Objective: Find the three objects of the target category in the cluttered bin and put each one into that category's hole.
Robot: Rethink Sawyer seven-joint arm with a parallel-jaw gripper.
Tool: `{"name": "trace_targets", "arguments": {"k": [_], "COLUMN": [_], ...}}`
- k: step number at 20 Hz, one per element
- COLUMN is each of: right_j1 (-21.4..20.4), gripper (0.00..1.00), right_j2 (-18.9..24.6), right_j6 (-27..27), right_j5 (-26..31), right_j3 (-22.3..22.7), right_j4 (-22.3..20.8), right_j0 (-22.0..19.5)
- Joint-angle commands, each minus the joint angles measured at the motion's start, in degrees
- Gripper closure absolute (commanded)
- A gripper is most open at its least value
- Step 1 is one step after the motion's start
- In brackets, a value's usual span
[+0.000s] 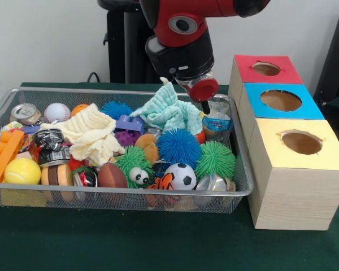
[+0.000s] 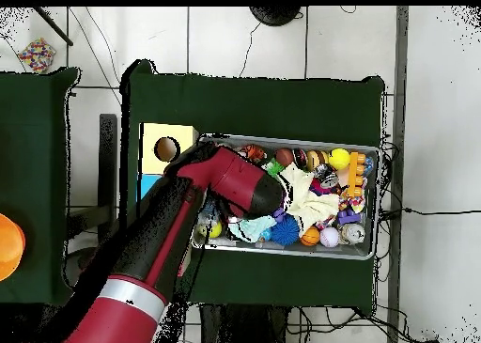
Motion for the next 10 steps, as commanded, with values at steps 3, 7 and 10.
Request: {"name": "trace_targets", "arguments": {"k": [3, 7, 10], "right_j1": [1.7, 1.7, 1.7], "gripper": [1.0, 1.0, 1.0], "right_j2": [10.7, 10.5, 10.5], "right_j6": [-5.8, -5.9, -5.4], "right_j5": [4.5, 4.6, 4.3], "right_j3": [5.5, 5.7, 5.6], "right_j4": [6.9, 7.7, 7.8], "right_j0": [-1.8, -1.8, -1.7]}}
